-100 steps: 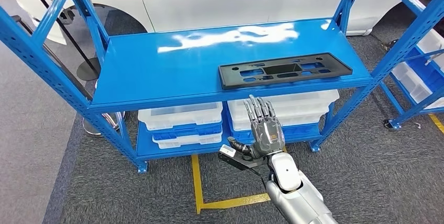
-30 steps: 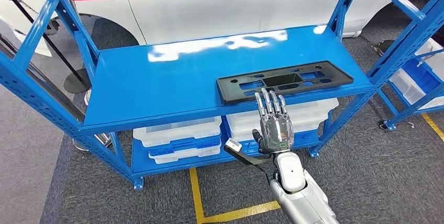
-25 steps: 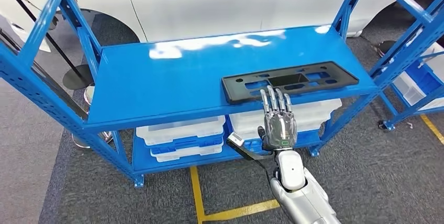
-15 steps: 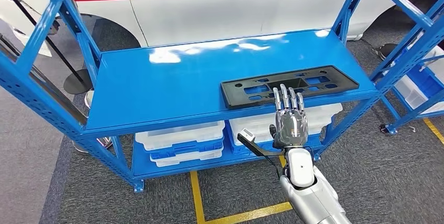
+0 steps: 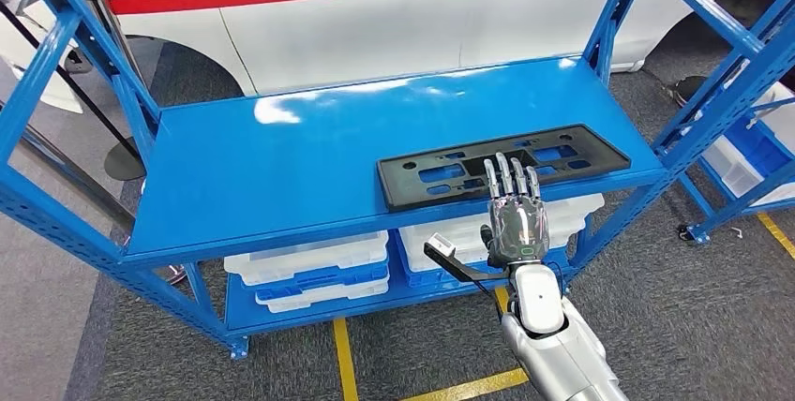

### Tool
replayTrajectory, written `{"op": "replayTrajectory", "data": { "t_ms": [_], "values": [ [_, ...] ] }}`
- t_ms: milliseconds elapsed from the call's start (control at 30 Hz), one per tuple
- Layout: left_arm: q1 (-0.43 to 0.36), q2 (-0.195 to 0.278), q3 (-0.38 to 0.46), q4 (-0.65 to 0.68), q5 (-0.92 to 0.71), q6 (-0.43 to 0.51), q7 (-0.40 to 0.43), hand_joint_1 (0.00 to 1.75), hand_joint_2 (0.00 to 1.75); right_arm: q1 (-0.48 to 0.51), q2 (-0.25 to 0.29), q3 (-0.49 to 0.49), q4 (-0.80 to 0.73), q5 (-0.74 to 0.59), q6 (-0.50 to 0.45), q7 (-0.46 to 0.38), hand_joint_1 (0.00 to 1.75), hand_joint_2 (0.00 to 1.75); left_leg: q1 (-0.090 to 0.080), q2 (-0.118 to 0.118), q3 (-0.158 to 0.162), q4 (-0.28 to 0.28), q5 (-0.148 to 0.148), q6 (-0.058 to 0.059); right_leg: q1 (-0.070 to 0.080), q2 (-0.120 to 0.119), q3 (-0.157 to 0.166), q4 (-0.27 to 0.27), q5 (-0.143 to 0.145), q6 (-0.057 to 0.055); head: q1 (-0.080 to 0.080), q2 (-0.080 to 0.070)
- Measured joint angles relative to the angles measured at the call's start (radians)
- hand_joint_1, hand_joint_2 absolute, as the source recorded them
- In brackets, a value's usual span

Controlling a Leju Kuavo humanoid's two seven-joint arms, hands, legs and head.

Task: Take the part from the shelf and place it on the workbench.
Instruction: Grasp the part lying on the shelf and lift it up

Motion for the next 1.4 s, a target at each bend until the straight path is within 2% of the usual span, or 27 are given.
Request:
{"op": "replayTrajectory", "data": {
  "t_ms": [67, 133, 200, 233, 300, 333, 367, 400, 467, 500, 533, 600, 667, 733, 933, 1067, 1200, 1233, 1267, 1333, 1367, 1400],
  "values": [
    [-0.001, 0.001, 0.003, 0.000, 0.000, 0.000, -0.002, 0.00, 0.00, 0.001, 0.002, -0.001, 0.000, -0.002, 0.001, -0.006, 0.00, 1.75, -0.004, 0.000, 0.015, -0.031, -0.009, 0.007, 0.000, -0.001, 0.005, 0.002, 0.001, 0.012, 0.000, 0.000],
    [0.000, 0.001, 0.004, 0.000, 0.001, 0.000, -0.004, 0.00, 0.00, 0.002, 0.003, -0.002, 0.000, -0.004, 0.002, -0.012, 0.00, 1.75, 0.001, -0.002, 0.035, -0.051, -0.012, 0.013, -0.002, -0.003, 0.008, 0.015, -0.001, 0.022, 0.001, 0.000],
    [0.002, 0.000, 0.005, 0.000, 0.001, 0.000, -0.005, 0.00, 0.00, -0.001, 0.003, -0.004, 0.000, -0.006, 0.002, -0.014, 0.00, 1.75, 0.006, -0.002, 0.058, -0.065, -0.014, 0.020, -0.003, -0.003, -0.008, 0.055, -0.022, 0.029, 0.002, 0.000],
    [0.001, 0.000, 0.005, 0.000, 0.001, -0.001, -0.005, 0.00, 0.00, -0.003, 0.003, -0.005, 0.000, -0.007, 0.003, -0.015, 0.00, 1.75, 0.007, -0.002, 0.065, -0.067, -0.017, 0.023, -0.005, -0.003, -0.029, 0.095, -0.040, 0.033, 0.003, 0.000],
    [0.000, -0.002, 0.006, 0.000, 0.001, -0.002, -0.005, 0.00, 0.00, -0.002, 0.003, -0.006, 0.001, -0.008, 0.003, -0.016, 0.00, 1.75, 0.007, -0.002, 0.071, -0.067, -0.024, 0.026, -0.010, -0.003, -0.098, 0.199, -0.079, 0.042, 0.003, 0.000],
    [0.000, -0.002, 0.006, 0.000, 0.001, -0.003, -0.005, 0.00, 0.00, -0.001, 0.003, -0.006, 0.002, -0.008, 0.004, -0.018, 0.00, 1.75, 0.008, -0.003, 0.075, -0.066, -0.030, 0.026, -0.013, -0.004, -0.135, 0.245, -0.089, 0.048, 0.003, 0.000],
    [0.001, -0.003, 0.006, 0.000, 0.001, -0.003, -0.005, 0.00, 0.00, 0.001, 0.003, -0.006, 0.004, -0.009, 0.005, -0.019, 0.00, 1.75, 0.009, -0.003, 0.080, -0.064, -0.036, 0.024, -0.017, -0.004, -0.160, 0.263, -0.080, 0.053, 0.003, 0.000],
    [0.002, -0.003, 0.007, 0.000, 0.001, -0.003, -0.005, 0.00, 0.00, 0.002, 0.003, -0.006, 0.005, -0.009, 0.006, -0.021, 0.00, 1.75, 0.010, -0.004, 0.088, -0.062, -0.044, 0.021, -0.021, -0.005, -0.167, 0.244, -0.050, 0.057, 0.003, 0.000],
    [0.004, -0.003, 0.010, 0.000, 0.001, -0.003, -0.006, 0.00, 0.00, 0.002, 0.003, -0.007, 0.006, -0.011, 0.007, -0.025, 0.00, 1.75, 0.014, -0.005, 0.106, -0.058, -0.063, 0.011, -0.028, -0.008, -0.138, 0.129, 0.044, 0.062, 0.003, 0.000],
    [0.004, -0.003, 0.011, 0.000, 0.001, -0.003, -0.007, 0.00, 0.00, 0.002, 0.003, -0.008, 0.007, -0.012, 0.008, -0.028, 0.00, 1.75, 0.015, -0.005, 0.114, -0.055, -0.071, 0.005, -0.027, -0.009, -0.124, 0.073, 0.073, 0.060, 0.003, 0.000],
    [0.003, -0.004, 0.012, 0.000, 0.001, -0.004, -0.009, 0.00, 0.00, 0.002, 0.003, -0.009, 0.009, -0.013, 0.009, -0.031, 0.00, 1.75, 0.016, -0.005, 0.116, -0.053, -0.078, -0.002, -0.023, -0.011, -0.114, 0.037, 0.088, 0.054, 0.004, 0.000],
    [0.001, -0.004, 0.014, 0.000, 0.001, -0.006, -0.017, 0.00, 0.00, 0.004, 0.004, -0.009, 0.011, -0.015, 0.011, -0.036, 0.00, 1.75, 0.014, -0.005, 0.116, -0.048, -0.088, -0.013, -0.017, -0.010, -0.115, 0.021, 0.087, 0.036, 0.005, 0.000],
    [0.001, -0.003, 0.015, 0.000, 0.001, -0.008, -0.023, 0.00, 0.00, 0.005, 0.004, -0.010, 0.012, -0.018, 0.011, -0.039, 0.00, 1.75, 0.013, -0.005, 0.118, -0.049, -0.096, -0.010, -0.018, -0.007, -0.113, 0.021, 0.091, 0.026, 0.006, 0.000],
    [0.002, -0.002, 0.016, 0.000, 0.001, -0.009, -0.023, 0.00, 0.00, 0.002, 0.005, -0.012, 0.014, -0.022, 0.012, -0.043, 0.00, 1.75, 0.013, -0.005, 0.125, -0.053, -0.096, -0.003, -0.018, -0.002, -0.111, 0.021, 0.086, 0.023, 0.006, 0.000],
    [-0.002, -0.002, 0.017, 0.000, 0.001, -0.011, -0.023, 0.00, 0.00, 0.000, 0.007, -0.013, 0.014, -0.029, 0.013, -0.053, 0.00, 1.75, 0.015, -0.004, 0.145, -0.071, -0.101, -0.003, -0.014, -0.002, -0.098, 0.021, 0.071, 0.008, 0.006, 0.000],
    [-0.002, -0.002, 0.018, 0.000, 0.001, -0.014, -0.024, 0.00, 0.00, -0.001, 0.007, -0.013, 0.014, -0.033, 0.020, -0.055, 0.00, 1.75, 0.016, -0.004, 0.148, -0.077, -0.104, -0.011, -0.012, -0.003, -0.095, 0.021, 0.070, 0.006, 0.006, 0.000],
    [-0.002, -0.002, 0.020, 0.000, 0.001, -0.014, -0.025, 0.00, 0.00, -0.001, 0.007, -0.013, 0.015, -0.033, 0.025, -0.056, 0.00, 1.75, 0.016, -0.004, 0.148, -0.077, -0.102, -0.024, -0.012, -0.004, -0.093, 0.022, 0.071, 0.006, 0.006, 0.000],
    [-0.002, -0.002, 0.020, 0.000, 0.001, -0.014, -0.025, 0.00, 0.00, -0.001, 0.007, -0.013, 0.015, -0.033, 0.026, -0.056, 0.06, 1.75, 0.016, -0.004, 0.149, -0.077, -0.102, -0.026, -0.012, -0.004, -0.093, 0.022, 0.071, 0.006, 0.006, 0.000],
    [-0.002, -0.002, 0.020, 0.000, 0.001, -0.014, -0.025, 0.00, 0.00, -0.001, 0.007, -0.013, 0.016, -0.033, 0.026, -0.056, 0.29, 1.75, 0.016, -0.004, 0.149, -0.077, -0.102, -0.028, -0.012, -0.004, -0.092, 0.022, 0.071, 0.006, 0.006, 0.000],
    [-0.002, -0.002, 0.020, 0.000, 0.001, -0.014, -0.025, 0.00, 0.00, -0.002, 0.007, -0.013, 0.018, -0.035, 0.029, -0.058, 0.89, 1.75, 0.016, -0.004, 0.149, -0.076, -0.102, -0.028, -0.012, -0.004, -0.091, 0.021, 0.071, 0.007, 0.006, 0.000],
    [-0.002, -0.002, 0.020, 0.000, 0.001, -0.014, -0.026, 0.00, 0.00, -0.004, 0.007, -0.013, 0.019, -0.036, 0.032, -0.059, 1.14, 1.75, 0.016, -0.004, 0.149, -0.075, -0.103, -0.028, -0.013, -0.004, -0.090, 0.021, 0.072, 0.007, 0.006, 0.000],
    [-0.002, -0.002, 0.020, 0.000, 0.001, -0.014, -0.026, 0.00, 0.00, -0.005, 0.007, -0.013, 0.021, -0.039, 0.034, -0.061, 1.22, 1.75, 0.016, -0.004, 0.149, -0.075, -0.103, -0.028, -0.013, -0.004, -0.090, 0.021, 0.072, 0.008, 0.006, 0.000]
  ]
}}
